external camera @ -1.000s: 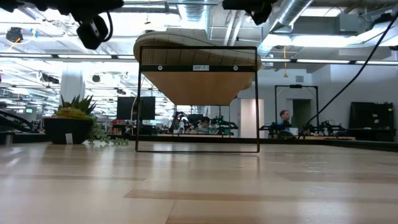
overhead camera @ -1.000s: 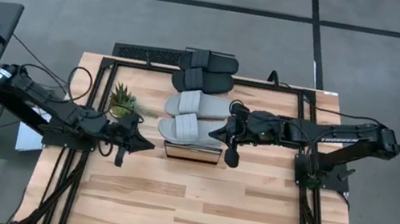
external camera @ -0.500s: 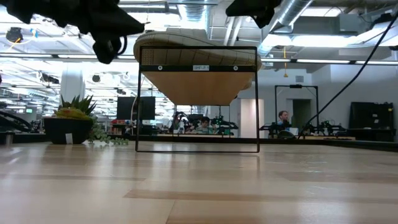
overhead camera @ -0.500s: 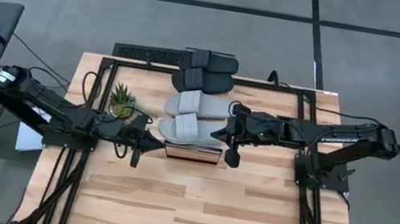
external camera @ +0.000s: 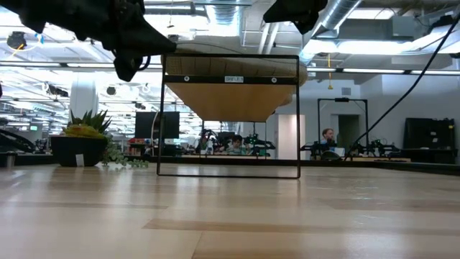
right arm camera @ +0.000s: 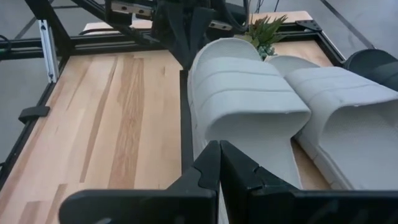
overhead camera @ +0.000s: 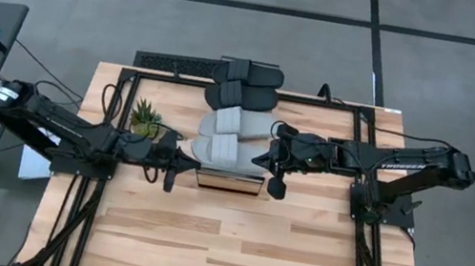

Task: Pick and place slides into the shelf
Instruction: Adjust the bottom gray slide on the shelf

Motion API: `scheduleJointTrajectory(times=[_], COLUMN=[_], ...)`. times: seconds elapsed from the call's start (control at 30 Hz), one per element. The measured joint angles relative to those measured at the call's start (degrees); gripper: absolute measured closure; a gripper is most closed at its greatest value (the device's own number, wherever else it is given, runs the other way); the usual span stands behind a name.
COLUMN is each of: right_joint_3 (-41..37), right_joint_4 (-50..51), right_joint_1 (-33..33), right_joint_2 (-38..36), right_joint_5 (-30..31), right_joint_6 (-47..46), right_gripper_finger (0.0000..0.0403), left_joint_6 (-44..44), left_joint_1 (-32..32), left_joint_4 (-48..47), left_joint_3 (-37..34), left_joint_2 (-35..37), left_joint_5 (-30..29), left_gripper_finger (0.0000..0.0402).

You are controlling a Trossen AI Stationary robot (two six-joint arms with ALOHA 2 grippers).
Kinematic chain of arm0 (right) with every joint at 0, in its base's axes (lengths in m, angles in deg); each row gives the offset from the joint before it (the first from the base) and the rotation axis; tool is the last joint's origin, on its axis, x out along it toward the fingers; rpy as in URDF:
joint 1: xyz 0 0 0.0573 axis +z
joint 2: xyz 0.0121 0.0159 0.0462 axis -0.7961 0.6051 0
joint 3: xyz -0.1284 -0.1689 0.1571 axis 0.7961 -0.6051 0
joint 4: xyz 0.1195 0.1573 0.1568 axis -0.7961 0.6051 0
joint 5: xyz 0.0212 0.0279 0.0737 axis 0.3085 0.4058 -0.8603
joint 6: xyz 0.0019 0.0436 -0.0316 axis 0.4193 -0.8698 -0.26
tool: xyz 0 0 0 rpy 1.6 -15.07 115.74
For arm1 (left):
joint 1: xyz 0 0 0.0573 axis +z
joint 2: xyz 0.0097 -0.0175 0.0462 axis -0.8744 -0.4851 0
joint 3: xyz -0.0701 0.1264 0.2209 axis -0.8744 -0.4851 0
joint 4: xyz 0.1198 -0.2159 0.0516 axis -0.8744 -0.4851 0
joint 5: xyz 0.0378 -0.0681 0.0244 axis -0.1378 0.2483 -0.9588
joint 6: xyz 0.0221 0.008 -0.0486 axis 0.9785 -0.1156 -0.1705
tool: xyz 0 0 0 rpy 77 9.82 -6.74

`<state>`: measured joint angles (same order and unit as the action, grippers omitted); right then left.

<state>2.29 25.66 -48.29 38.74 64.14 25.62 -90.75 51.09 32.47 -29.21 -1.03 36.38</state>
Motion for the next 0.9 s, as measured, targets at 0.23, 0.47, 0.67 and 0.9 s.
scheduleJointTrajectory(times=[0.23,0.47,0.67,0.9], right_joint_3=[0.0,0.0,0.0,0.0], right_joint_4=[0.0,0.0,0.0,0.0], right_joint_1=[0.0,0.0,0.0,0.0], right_joint_2=[0.0,0.0,0.0,0.0], right_joint_5=[0.0,0.0,0.0,0.0], right_joint_6=[0.4,0.5,0.5,0.5], right_gripper_finger=[0.0403,0.0403,0.0403,0.0403], left_joint_6=[1.0,1.0,-0.3,0.7], left_joint_1=[1.0,1.3,1.4,1.3], left_joint_4=[0.0,-1.0,-2.1,-2.6], left_joint_3=[0.0,0.0,0.1,0.1], left_joint_2=[0.0,-0.3,-1.0,-0.8], left_joint_5=[0.4,1.9,3.2,3.6], left_gripper_finger=[0.0401,0.0401,0.0401,0.0401])
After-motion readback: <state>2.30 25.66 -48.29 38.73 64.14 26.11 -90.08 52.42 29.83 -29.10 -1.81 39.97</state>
